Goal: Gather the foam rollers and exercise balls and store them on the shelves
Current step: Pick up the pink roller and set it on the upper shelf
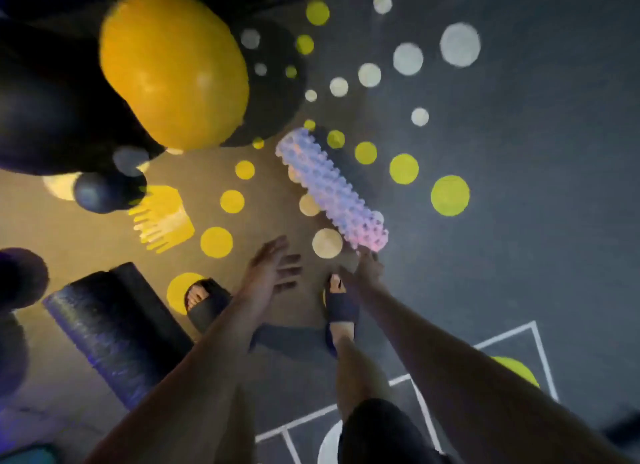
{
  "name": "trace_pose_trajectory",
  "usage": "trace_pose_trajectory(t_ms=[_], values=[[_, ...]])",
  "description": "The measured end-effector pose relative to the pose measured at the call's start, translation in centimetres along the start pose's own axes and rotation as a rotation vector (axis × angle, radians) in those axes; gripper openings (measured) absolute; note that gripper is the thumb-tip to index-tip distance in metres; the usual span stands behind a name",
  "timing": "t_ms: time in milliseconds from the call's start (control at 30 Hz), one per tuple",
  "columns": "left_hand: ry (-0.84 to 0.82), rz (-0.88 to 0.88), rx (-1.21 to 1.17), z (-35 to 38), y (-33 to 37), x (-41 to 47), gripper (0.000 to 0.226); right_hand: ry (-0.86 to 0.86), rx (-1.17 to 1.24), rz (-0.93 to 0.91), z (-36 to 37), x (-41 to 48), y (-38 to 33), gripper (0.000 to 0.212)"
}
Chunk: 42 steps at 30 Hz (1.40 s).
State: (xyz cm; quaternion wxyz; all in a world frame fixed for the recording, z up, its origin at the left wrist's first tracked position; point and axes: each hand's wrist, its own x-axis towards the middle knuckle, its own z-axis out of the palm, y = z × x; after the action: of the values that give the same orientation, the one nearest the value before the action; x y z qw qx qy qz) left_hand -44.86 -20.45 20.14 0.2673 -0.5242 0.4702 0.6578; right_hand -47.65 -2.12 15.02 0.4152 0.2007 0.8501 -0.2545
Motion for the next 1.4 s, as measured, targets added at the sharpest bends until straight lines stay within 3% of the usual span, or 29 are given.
trace_pose_trajectory(t_ms=[67,167,267,400,500,600,733,800,933,1033,1133,1267,1400], values=[[-0.012,0.009,-0.003,2.5,-2.7,6.2,0.033,0.050,-0.054,-0.025,2.2,7.6,3.4,0.080],[-0.073,-0.005,0.012,5.2,-6.1,14.0,0.020,0.121,-0.185,-0.092,4.6,17.4,7.3,0.118],[-0.080,-0.010,0.034,5.7,-9.5,19.7,0.019,0.128,-0.306,-0.019,7.0,24.5,10.2,0.145],[0.003,-0.100,-0.062,3.8,-12.5,19.9,0.030,0.248,-0.408,-0.035,7.7,27.1,11.9,0.120],[0.050,-0.160,-0.014,2.3,-11.8,14.3,0.036,0.144,-0.283,-0.045,6.0,22.1,9.5,0.111],[0.086,-0.146,-0.086,3.3,-6.5,5.1,0.034,-0.005,-0.085,0.039,0.9,12.7,4.1,0.111],[0.186,-0.068,-0.155,5.5,5.0,-9.2,0.047,-0.198,-0.226,-0.072,-11.5,-0.6,-3.0,0.106],[0.202,0.005,-0.211,6.4,10.7,-16.6,0.052,-0.145,-0.170,-0.135,-18.4,-7.7,-6.9,0.092],[0.081,0.145,-0.299,6.8,19.0,-28.1,0.075,-0.149,-0.168,-0.457,-29.7,-19.2,-15.1,0.076],[-0.010,0.288,-0.444,5.2,23.2,-33.3,0.072,-0.085,-0.262,-0.715,-34.9,-24.1,-22.2,0.090],[-0.060,0.487,-0.554,3.8,28.0,-37.8,0.072,-0.042,-0.336,-0.901,-38.6,-28.6,-29.6,0.084],[0.083,0.808,-0.624,2.0,35.7,-42.1,0.071,0.029,-0.302,-1.073,-41.2,-32.1,-38.1,0.106],[0.137,0.964,-0.739,1.1,43.8,-44.8,0.096,0.042,-0.186,-1.165,-45.0,-34.8,-44.9,0.116]])
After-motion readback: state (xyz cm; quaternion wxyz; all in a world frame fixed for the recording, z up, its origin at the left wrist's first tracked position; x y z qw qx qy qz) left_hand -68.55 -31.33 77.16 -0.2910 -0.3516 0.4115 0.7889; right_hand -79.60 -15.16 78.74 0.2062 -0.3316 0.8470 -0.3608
